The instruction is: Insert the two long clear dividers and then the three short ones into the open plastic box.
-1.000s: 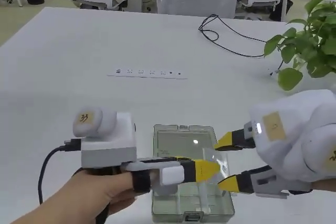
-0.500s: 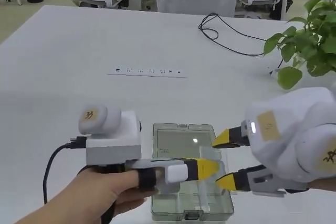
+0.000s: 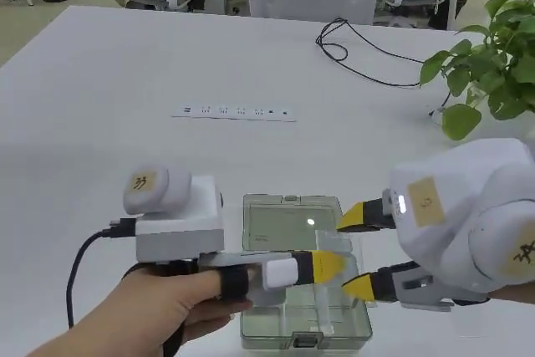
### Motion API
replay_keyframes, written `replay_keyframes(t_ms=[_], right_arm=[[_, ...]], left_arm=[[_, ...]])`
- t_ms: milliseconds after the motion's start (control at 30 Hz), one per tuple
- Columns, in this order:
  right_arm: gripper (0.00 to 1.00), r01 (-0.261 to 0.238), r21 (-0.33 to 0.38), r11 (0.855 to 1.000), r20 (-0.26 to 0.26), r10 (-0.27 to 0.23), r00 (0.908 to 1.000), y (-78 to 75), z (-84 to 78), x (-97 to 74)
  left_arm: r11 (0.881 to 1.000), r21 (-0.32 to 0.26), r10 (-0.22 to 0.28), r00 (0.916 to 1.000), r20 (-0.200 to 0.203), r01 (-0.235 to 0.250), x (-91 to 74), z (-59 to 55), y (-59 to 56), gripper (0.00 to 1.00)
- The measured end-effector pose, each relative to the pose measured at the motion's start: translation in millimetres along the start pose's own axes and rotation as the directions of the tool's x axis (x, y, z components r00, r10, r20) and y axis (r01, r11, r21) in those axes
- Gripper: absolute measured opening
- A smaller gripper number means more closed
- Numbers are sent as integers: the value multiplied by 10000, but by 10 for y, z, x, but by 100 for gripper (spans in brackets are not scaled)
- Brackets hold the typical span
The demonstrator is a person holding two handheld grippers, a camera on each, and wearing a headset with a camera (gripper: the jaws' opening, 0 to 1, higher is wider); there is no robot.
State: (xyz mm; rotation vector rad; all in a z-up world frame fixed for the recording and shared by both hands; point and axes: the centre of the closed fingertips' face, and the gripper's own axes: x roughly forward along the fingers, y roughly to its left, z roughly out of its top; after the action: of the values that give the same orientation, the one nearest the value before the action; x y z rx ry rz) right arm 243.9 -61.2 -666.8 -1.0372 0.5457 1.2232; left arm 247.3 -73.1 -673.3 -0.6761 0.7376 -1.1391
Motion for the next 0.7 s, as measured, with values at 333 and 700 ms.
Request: replay_keyframes(t_ms=[333, 700], right_arm=[[28, -1077, 1476, 9832, 1253, 895, 9881, -87, 81, -209], [16, -3796, 2166, 8994, 2288, 3313, 9154, 51, 116, -324]], left_arm=[[9611, 2747, -49, 9966, -827, 275, -65, -91, -48, 0], [8206, 5468, -927, 9828, -1596, 1662, -128, -166, -296, 0]])
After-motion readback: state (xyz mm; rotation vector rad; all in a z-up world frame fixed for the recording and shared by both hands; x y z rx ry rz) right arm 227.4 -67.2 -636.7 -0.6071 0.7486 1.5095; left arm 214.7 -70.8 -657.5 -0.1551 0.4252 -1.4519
